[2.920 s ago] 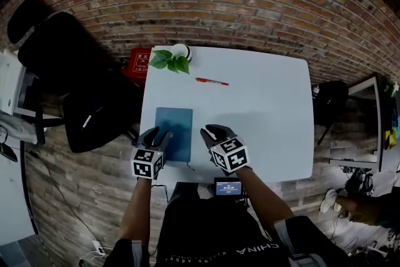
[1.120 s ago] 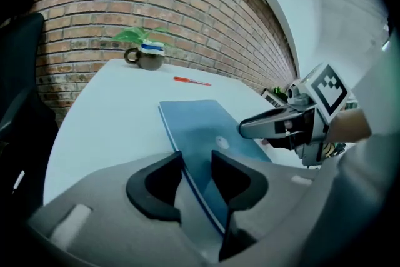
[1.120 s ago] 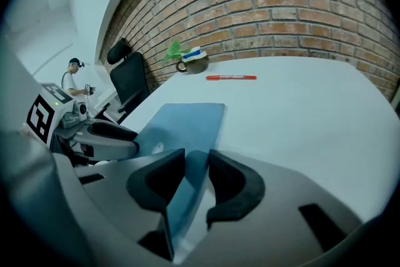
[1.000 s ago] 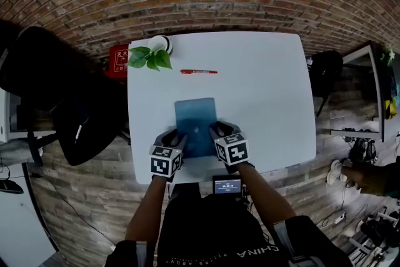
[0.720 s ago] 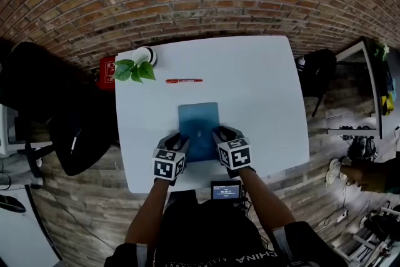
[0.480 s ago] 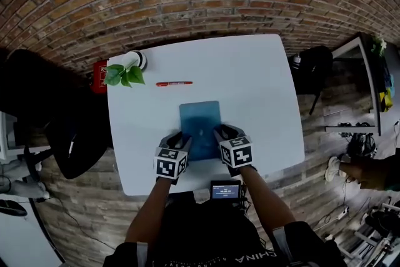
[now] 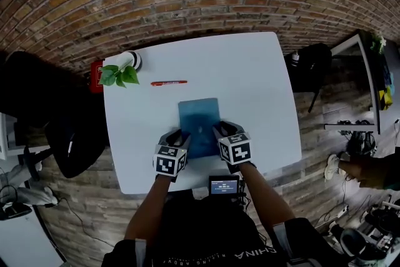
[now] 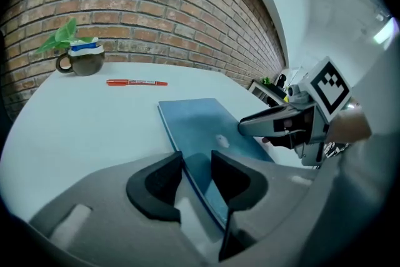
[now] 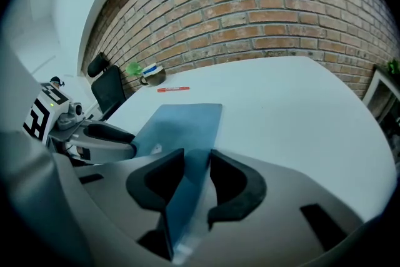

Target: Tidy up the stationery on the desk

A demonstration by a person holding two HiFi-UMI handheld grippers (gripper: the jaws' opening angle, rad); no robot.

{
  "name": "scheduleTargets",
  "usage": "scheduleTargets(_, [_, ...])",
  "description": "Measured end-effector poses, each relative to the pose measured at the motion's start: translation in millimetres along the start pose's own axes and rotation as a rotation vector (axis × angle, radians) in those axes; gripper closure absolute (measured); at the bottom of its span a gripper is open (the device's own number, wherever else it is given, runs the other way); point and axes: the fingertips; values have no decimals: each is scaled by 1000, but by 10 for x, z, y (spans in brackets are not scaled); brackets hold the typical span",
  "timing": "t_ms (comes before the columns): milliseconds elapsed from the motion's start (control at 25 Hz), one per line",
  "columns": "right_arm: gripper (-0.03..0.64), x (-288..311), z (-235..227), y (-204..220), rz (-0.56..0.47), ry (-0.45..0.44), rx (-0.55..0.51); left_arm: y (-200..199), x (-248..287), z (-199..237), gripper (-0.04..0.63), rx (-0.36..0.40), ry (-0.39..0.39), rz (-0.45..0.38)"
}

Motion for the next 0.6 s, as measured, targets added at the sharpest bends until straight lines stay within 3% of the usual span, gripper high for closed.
scheduleTargets(120, [408, -3, 56, 30, 27, -4, -12, 8, 2, 2, 440, 2, -3, 3])
scheduleTargets(320, [351, 3, 179, 64, 53, -9, -1, 4, -6, 4, 440, 6, -2, 8])
scheduleTargets(600, [302, 57, 230, 71, 80, 70, -3, 12, -1, -5, 440, 16, -6, 3])
Point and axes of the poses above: the fingertips, and each gripper's own axes: x forward along the fingers, z to its left, y out of its underside, and after that the axes turned 6 degrees about -x, right-handed
